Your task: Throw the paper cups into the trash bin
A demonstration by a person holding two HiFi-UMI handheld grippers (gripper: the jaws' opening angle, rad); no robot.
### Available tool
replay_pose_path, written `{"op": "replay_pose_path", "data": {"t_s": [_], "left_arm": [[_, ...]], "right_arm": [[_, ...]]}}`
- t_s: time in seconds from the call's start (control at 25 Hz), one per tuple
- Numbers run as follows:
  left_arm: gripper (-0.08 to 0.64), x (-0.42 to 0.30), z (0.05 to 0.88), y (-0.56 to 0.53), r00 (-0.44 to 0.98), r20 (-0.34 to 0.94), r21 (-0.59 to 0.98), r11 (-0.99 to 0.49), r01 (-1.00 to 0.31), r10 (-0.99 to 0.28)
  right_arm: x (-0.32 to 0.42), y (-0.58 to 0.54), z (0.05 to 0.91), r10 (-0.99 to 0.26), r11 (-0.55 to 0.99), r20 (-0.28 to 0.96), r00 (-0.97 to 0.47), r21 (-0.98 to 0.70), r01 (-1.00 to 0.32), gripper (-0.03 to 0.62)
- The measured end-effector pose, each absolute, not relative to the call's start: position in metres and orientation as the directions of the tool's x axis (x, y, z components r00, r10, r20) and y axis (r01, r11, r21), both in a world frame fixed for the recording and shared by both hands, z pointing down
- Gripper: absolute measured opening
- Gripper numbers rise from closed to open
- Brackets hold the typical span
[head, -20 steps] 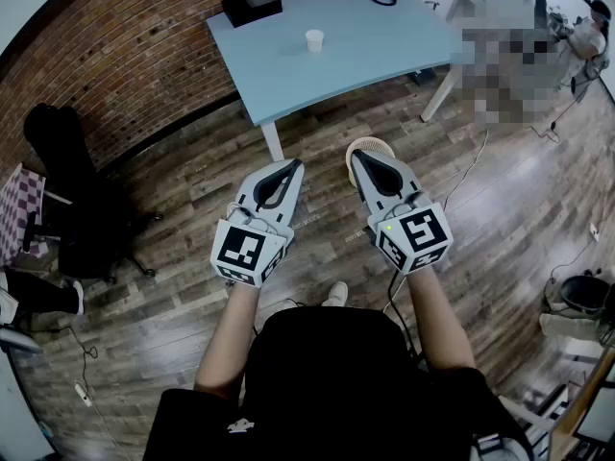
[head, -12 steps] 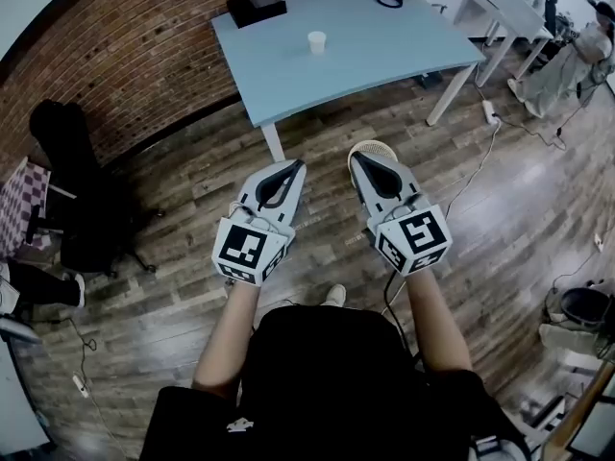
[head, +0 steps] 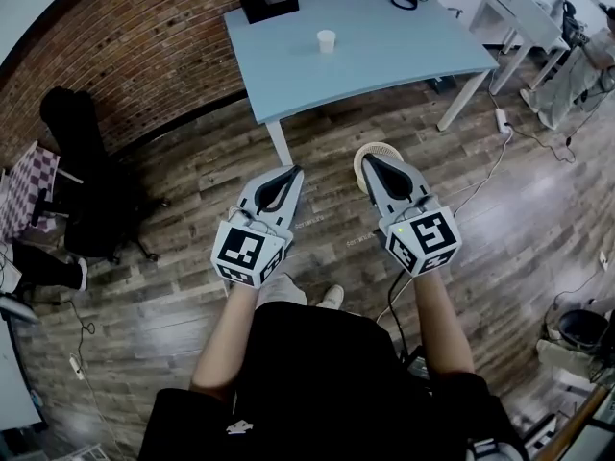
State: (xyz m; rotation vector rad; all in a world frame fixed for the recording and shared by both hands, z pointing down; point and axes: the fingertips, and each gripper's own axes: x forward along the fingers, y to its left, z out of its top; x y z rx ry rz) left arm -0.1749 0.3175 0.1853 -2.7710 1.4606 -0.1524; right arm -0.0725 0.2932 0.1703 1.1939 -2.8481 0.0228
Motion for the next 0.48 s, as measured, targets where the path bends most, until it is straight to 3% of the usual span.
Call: {"op": "replay_pose_path", "data": {"t_s": [0.48], "left_arm": [[0.009,-0.183,0.191,0.284,0.568,0.068,-0.071,-0.571,-0.818,-0.821]], "right_arm": [[-0.088,0.262,0.177,-0.709,0.705,0.072,-0.702,0.027,-0.709,0.003]]}}
